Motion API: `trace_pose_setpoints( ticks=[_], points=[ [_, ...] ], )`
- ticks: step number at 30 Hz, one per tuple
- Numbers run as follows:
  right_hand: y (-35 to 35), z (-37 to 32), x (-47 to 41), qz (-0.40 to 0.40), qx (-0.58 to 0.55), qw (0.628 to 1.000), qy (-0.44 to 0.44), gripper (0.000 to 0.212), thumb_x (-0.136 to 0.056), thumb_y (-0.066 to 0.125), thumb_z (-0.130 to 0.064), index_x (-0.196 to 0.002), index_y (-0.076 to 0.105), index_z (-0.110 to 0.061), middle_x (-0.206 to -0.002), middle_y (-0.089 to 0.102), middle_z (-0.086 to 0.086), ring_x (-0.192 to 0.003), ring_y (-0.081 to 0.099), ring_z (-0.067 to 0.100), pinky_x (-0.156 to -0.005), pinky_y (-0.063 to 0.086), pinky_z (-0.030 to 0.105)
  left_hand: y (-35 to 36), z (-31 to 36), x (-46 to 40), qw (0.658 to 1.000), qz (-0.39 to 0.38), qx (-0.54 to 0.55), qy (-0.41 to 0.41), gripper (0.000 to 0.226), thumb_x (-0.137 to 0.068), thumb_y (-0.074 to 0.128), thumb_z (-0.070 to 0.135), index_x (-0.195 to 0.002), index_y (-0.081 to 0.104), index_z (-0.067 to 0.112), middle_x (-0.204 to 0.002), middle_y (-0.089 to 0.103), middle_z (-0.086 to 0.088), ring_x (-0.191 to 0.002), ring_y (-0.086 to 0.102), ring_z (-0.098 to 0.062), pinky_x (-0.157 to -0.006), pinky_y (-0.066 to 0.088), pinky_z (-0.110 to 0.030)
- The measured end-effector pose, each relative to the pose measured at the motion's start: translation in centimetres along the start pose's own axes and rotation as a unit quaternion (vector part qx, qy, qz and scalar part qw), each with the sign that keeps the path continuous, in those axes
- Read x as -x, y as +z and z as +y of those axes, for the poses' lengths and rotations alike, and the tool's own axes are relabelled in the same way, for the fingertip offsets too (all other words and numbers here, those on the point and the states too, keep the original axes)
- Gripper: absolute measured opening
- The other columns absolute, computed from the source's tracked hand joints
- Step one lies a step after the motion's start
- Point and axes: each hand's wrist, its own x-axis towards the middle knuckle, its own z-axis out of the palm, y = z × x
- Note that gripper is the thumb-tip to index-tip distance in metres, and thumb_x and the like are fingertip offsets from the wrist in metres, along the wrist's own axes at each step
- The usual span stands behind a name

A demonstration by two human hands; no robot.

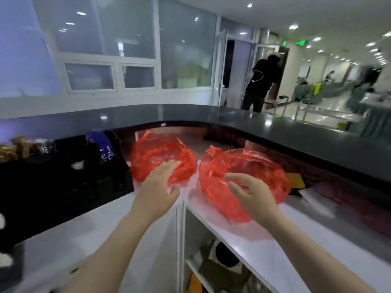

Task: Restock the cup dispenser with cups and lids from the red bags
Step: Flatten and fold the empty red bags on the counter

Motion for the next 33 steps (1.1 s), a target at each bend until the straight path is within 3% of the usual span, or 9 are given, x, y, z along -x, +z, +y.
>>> trace_pose_setpoints(
  ticks=[8, 13, 17, 20, 22, 24, 27, 29, 33],
  points=[
    [-4.8, 13.0, -3.8, 0.097, 0.034, 0.978, 0.183, 0.016, -0.085, 0.065, -0.019, -0.086, 0.066, -0.036, -0.084, 0.066, -0.022, -0.084, 0.062, -0.003, -0.072, 0.046, 0.018, 10.8, -0.1, -8.2, 0.996, -0.067, 0.055, -0.009, 0.056, -0.089, 0.057, 0.019, -0.142, 0.042, 0.027, -0.149, 0.040, 0.007, -0.137, 0.034, -0.010, -0.112, 0.025, -0.027],
    [-4.7, 18.7, -5.5, 0.144, 0.058, 0.950, 0.272, 0.015, -0.082, 0.068, -0.022, -0.096, 0.070, -0.024, -0.086, 0.065, -0.018, -0.083, 0.061, 0.001, -0.064, 0.040, 0.015, 14.6, -2.0, -12.8, 0.993, -0.095, 0.070, -0.018, 0.057, -0.088, 0.060, 0.018, -0.141, 0.043, 0.028, -0.147, 0.043, 0.006, -0.134, 0.039, -0.013, -0.108, 0.031, -0.032],
    [-3.7, 21.2, -6.9, 0.131, 0.100, 0.927, 0.337, 0.034, -0.084, 0.068, -0.034, -0.113, 0.066, -0.018, -0.107, 0.067, -0.005, -0.098, 0.060, 0.012, -0.079, 0.043, 0.025, 16.8, -3.4, -16.4, 0.990, -0.121, 0.075, -0.012, 0.056, -0.087, 0.061, 0.017, -0.140, 0.045, 0.023, -0.148, 0.042, 0.001, -0.135, 0.038, -0.017, -0.107, 0.031, -0.033],
    [-3.1, 22.1, -7.9, 0.117, 0.141, 0.903, 0.389, 0.055, -0.082, 0.068, -0.048, -0.126, 0.059, -0.015, -0.117, 0.066, -0.001, -0.107, 0.060, 0.018, -0.076, 0.042, 0.026, 18.3, -4.7, -18.9, 0.986, -0.152, 0.059, -0.020, 0.054, -0.088, 0.061, 0.021, -0.140, 0.046, 0.028, -0.155, 0.029, 0.001, -0.140, 0.030, -0.018, -0.107, 0.032, -0.036],
    [-2.7, 22.4, -8.5, 0.081, 0.156, 0.890, 0.420, 0.063, -0.077, 0.069, -0.054, -0.128, 0.056, -0.019, -0.114, 0.067, -0.002, -0.106, 0.061, 0.020, -0.074, 0.047, 0.027, 19.2, -5.5, -20.1, 0.978, -0.193, 0.059, -0.052, 0.054, -0.088, 0.063, 0.023, -0.139, 0.046, 0.032, -0.159, 0.016, -0.002, -0.142, 0.028, -0.021, -0.105, 0.034, -0.036],
    [-2.3, 22.3, -8.9, 0.047, 0.155, 0.883, 0.441, 0.050, -0.075, 0.070, -0.048, -0.117, 0.060, -0.022, -0.100, 0.069, -0.005, -0.095, 0.065, 0.019, -0.074, 0.055, 0.031, 20.1, -6.0, -21.0, 0.965, -0.243, 0.058, -0.083, 0.058, -0.086, 0.065, 0.023, -0.140, 0.044, 0.032, -0.160, 0.009, -0.011, -0.141, 0.030, -0.027, -0.105, 0.033, -0.034],
    [-1.8, 22.1, -8.9, 0.078, 0.144, 0.884, 0.438, 0.021, -0.076, 0.067, -0.032, -0.095, 0.064, -0.022, -0.075, 0.067, -0.009, -0.075, 0.067, 0.015, -0.067, 0.056, 0.034, 21.2, -6.5, -21.5, 0.961, -0.259, 0.071, -0.072, 0.057, -0.083, 0.068, 0.018, -0.137, 0.049, 0.025, -0.152, 0.032, -0.013, -0.135, 0.039, -0.025, -0.104, 0.033, -0.031],
    [-1.6, 21.4, -9.1, 0.131, 0.130, 0.895, 0.407, 0.022, -0.079, 0.066, -0.029, -0.100, 0.066, -0.022, -0.072, 0.059, -0.020, -0.069, 0.060, 0.003, -0.059, 0.049, 0.023, 21.6, -6.5, -21.6, 0.960, -0.256, 0.097, -0.055, 0.048, -0.082, 0.069, 0.014, -0.128, 0.056, 0.020, -0.134, 0.055, -0.005, -0.117, 0.053, -0.017, -0.093, 0.039, -0.026],
    [-1.2, 18.6, -10.1, 0.208, 0.076, 0.919, 0.325, 0.026, -0.082, 0.070, -0.032, -0.105, 0.061, -0.028, -0.081, 0.054, -0.026, -0.073, 0.052, -0.009, -0.058, 0.034, 0.005, 21.8, -4.9, -21.2, 0.954, -0.265, 0.134, -0.029, 0.029, -0.083, 0.067, 0.009, -0.109, 0.066, 0.021, -0.113, 0.066, 0.003, -0.105, 0.059, -0.013, -0.091, 0.042, -0.024]
  ],
)
